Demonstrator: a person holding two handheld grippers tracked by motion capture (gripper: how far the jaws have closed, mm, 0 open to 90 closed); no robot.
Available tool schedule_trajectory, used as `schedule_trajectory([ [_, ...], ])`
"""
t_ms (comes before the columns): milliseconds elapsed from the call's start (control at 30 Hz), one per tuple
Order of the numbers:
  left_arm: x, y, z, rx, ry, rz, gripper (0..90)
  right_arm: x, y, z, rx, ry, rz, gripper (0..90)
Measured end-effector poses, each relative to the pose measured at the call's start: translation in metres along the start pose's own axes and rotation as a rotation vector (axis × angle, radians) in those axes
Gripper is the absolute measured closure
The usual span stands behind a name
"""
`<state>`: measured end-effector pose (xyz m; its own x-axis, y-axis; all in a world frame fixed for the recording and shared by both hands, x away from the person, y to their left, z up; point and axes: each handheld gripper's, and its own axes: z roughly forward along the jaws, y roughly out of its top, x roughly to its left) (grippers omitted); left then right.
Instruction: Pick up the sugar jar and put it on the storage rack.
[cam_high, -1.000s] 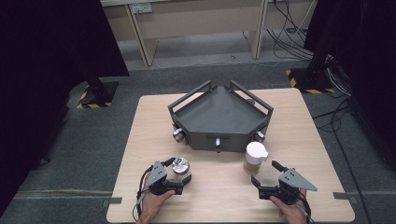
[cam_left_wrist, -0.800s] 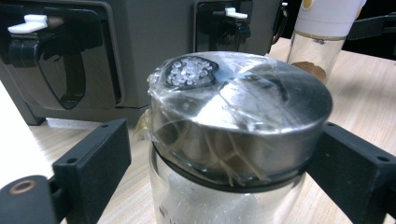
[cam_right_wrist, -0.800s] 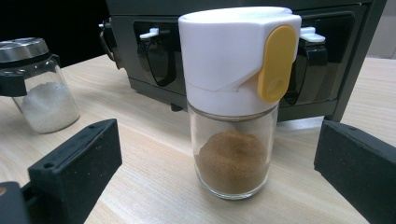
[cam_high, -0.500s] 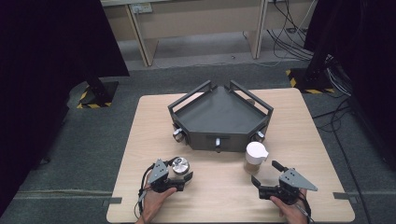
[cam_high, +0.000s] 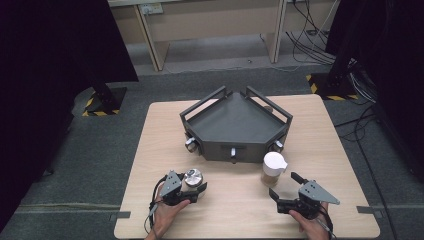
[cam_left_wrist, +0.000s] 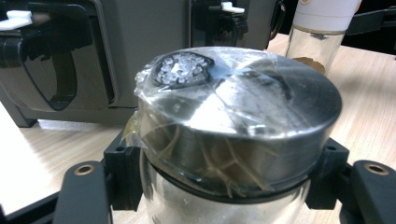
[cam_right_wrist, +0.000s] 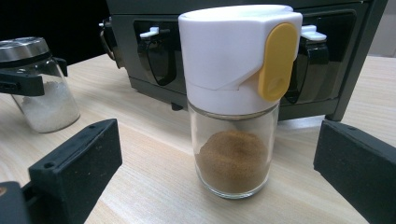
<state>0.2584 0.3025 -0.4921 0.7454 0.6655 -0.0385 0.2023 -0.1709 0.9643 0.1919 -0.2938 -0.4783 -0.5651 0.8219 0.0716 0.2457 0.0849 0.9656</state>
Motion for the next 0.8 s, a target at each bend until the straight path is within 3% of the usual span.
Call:
schedule_trajectory([
  [433, -0.0026, 0.0025, -0.0018, -0.021, -0.018, 0.023, 30.7, -0.0002, 0.0, -0.0004, -0.002, -0.001, 0.0, 1.2],
  [800, -0.0008, 0.007, -0.003, -0.012, -0.028, 0.016, 30.7, -0.0004, -0.0001, -0.0008, -0.004, -0.002, 0.0, 1.2],
])
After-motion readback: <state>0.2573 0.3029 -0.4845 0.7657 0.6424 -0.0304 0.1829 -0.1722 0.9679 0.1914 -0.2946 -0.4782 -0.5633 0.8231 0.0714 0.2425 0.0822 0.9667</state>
